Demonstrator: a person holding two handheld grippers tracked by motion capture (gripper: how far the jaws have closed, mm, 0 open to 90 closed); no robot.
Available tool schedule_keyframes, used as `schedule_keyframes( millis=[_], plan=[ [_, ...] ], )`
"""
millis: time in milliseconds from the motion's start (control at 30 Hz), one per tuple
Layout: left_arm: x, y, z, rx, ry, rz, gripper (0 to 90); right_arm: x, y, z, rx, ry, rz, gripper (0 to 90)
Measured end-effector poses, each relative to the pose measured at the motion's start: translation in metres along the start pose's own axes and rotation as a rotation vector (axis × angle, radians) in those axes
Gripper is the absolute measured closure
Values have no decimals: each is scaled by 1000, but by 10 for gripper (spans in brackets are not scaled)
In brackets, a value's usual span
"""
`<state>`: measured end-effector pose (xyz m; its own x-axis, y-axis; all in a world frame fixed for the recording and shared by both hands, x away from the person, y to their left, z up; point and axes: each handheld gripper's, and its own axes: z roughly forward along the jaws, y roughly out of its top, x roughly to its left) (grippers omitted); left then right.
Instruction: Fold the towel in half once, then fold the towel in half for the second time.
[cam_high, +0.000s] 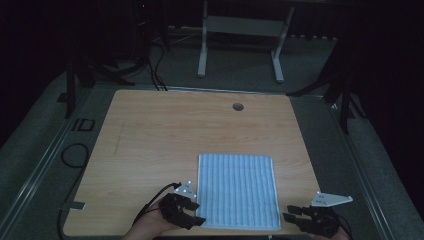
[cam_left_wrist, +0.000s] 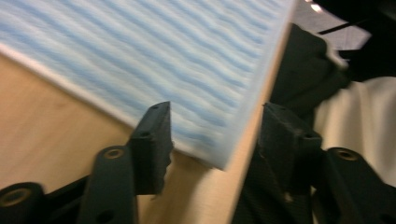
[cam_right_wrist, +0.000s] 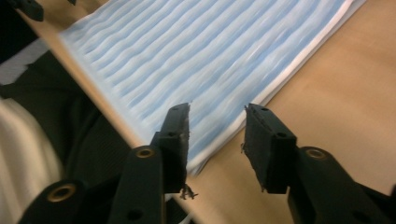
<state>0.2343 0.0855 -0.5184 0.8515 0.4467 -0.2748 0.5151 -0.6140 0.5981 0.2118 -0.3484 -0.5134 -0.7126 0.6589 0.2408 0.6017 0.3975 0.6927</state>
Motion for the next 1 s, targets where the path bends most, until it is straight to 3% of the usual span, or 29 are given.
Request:
schedule_keyframes(
  millis=[67,167,300,367,500,600,833,1000],
  plan=[
    [7,2,0,7,53,-2,429,-5,8,6,-1,-8,-11,565],
    [21,4,-1,4,99,-30,428,-13,22,17,13,-26,-45,537],
    [35,5,-3,-44,118,-59,404,-25,39,30,28,-42,-57,520],
    [41,6,-5,-52,142,-41,394,-31,46,35,30,-53,-50,518],
    [54,12,-7,-64,205,-46,395,-44,59,45,43,-79,-52,500],
    [67,19,-7,-67,229,-72,394,-54,69,53,62,-123,-56,478],
    [96,41,-8,-103,273,-128,375,-72,95,65,64,-139,-39,474],
    [115,56,0,-70,247,-177,359,-84,113,73,84,-165,-35,446]
  ],
)
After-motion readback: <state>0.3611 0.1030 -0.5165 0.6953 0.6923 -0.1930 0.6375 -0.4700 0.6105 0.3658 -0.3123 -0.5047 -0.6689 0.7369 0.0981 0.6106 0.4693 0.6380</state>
